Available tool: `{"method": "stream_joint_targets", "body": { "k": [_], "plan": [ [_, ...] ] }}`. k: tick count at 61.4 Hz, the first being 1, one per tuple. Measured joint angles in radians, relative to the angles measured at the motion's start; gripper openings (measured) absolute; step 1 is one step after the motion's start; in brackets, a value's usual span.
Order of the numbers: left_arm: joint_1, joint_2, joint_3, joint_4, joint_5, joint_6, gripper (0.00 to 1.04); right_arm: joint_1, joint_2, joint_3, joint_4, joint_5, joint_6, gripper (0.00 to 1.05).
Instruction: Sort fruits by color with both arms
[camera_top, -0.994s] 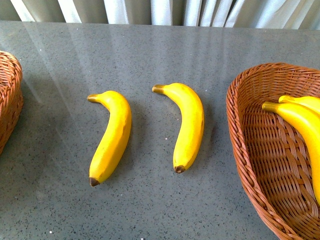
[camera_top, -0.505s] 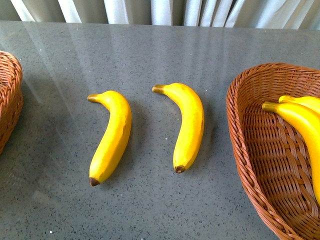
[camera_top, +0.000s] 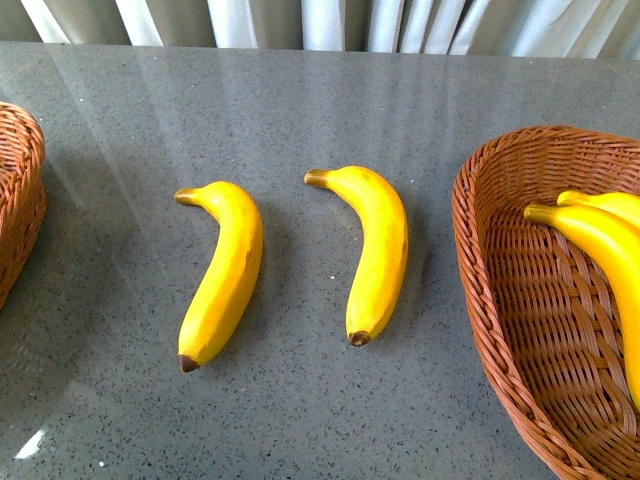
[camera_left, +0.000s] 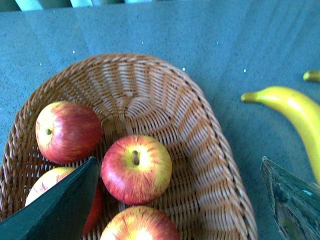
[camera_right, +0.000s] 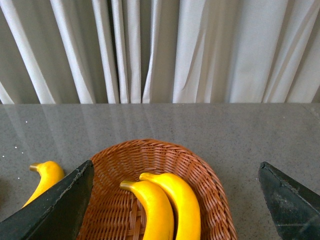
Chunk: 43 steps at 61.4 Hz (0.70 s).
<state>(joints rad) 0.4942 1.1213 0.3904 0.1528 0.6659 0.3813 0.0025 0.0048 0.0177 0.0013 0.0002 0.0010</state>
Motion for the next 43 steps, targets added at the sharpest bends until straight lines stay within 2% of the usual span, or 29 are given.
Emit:
{"method": "stream_joint_targets", "body": {
  "k": [5,12,14,15,17,22,31,42,43],
  "plan": [
    [-0.016,-0.031,0.000,0.021,0.012,-0.071,0.96,0.000,0.000,0.000,0.000,0.000,0.000,0.96],
    [-0.080,-0.084,-0.006,0.044,-0.004,-0.177,0.95,0.000,0.000,0.000,0.000,0.000,0.000,0.96],
    [-0.127,-0.088,-0.063,0.217,-0.136,-0.227,0.88,0.000,0.000,0.000,0.000,0.000,0.000,0.96],
    [-0.132,-0.089,-0.071,0.240,-0.136,-0.233,0.87,0.000,0.000,0.000,0.000,0.000,0.000,0.96],
    [-0.167,-0.097,-0.137,0.403,-0.260,-0.283,0.80,0.000,0.000,0.000,0.000,0.000,0.000,0.96],
    [-0.229,-0.159,-0.233,0.612,-0.401,-0.339,0.62,0.000,0.000,0.000,0.000,0.000,0.000,0.96],
    [-0.292,-0.276,-0.282,0.579,-0.473,-0.369,0.33,0.000,0.000,0.000,0.000,0.000,0.000,0.96],
    [-0.349,-0.393,-0.323,0.499,-0.526,-0.374,0.01,0.000,0.000,0.000,0.000,0.000,0.000,0.96],
    [-0.351,-0.400,-0.325,0.494,-0.529,-0.377,0.01,0.000,0.000,0.000,0.000,0.000,0.000,0.96]
  ]
}}
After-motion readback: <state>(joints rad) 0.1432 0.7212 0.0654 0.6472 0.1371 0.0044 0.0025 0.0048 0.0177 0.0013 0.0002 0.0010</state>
